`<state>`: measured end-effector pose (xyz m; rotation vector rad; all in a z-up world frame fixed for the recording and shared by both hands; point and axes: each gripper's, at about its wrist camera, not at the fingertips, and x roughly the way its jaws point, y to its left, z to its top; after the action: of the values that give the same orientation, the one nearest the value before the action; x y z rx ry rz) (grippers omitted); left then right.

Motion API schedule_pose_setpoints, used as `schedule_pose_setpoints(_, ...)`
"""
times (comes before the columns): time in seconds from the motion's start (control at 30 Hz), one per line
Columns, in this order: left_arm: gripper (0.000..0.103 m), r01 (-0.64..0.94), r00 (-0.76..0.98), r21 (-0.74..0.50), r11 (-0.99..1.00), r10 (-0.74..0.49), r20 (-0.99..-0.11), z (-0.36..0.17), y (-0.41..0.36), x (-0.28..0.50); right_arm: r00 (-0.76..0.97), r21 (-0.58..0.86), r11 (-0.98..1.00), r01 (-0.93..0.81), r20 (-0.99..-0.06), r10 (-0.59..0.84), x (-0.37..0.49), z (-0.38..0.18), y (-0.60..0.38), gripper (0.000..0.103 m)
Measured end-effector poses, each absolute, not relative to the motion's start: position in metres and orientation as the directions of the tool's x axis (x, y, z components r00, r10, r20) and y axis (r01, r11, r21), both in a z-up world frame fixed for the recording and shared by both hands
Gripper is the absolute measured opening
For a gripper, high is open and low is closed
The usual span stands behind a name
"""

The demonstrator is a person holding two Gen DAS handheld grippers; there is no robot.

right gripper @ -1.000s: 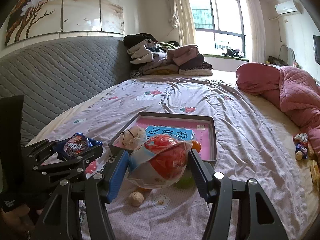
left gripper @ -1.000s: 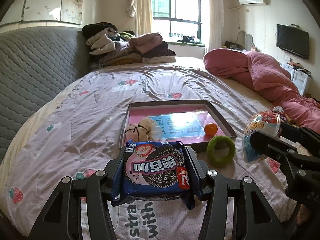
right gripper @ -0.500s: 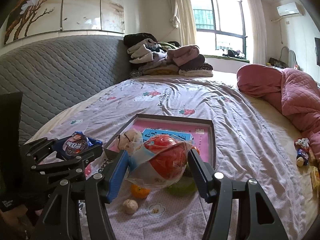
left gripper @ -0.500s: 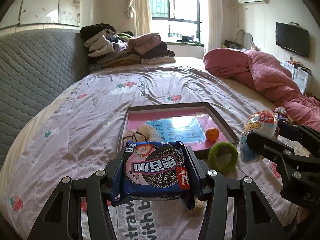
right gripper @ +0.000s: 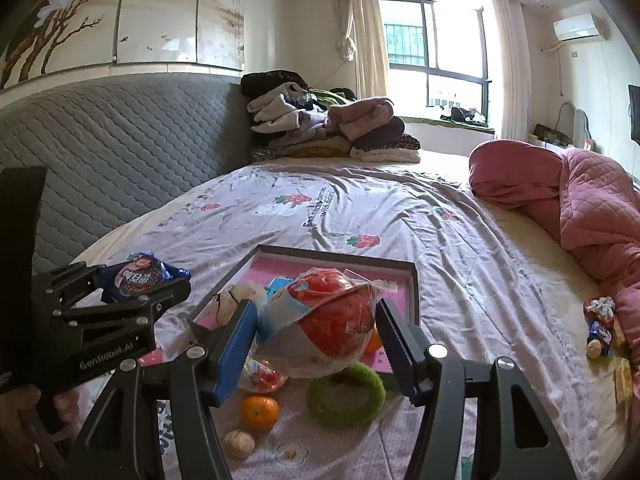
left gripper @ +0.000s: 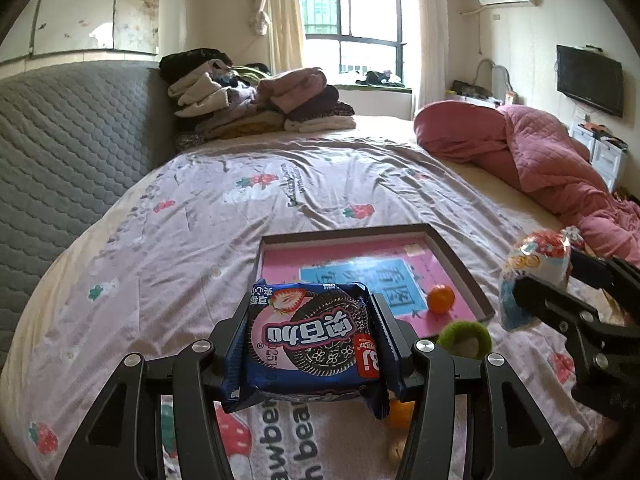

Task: Organize objects

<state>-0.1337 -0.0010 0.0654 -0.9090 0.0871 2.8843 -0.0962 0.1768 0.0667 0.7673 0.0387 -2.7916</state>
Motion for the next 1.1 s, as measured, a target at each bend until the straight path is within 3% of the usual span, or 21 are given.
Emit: schedule_pose_setpoints(1.1, 0.056, -0.157, -0.816, 0.012, -0.988, 0.122, -0.566, 0.074, 0.02, -0.193, -0.844, 0.016, -0.972, 0.235, -0.493, -0.212, -0.156, 0.08, 0.184, 0.061)
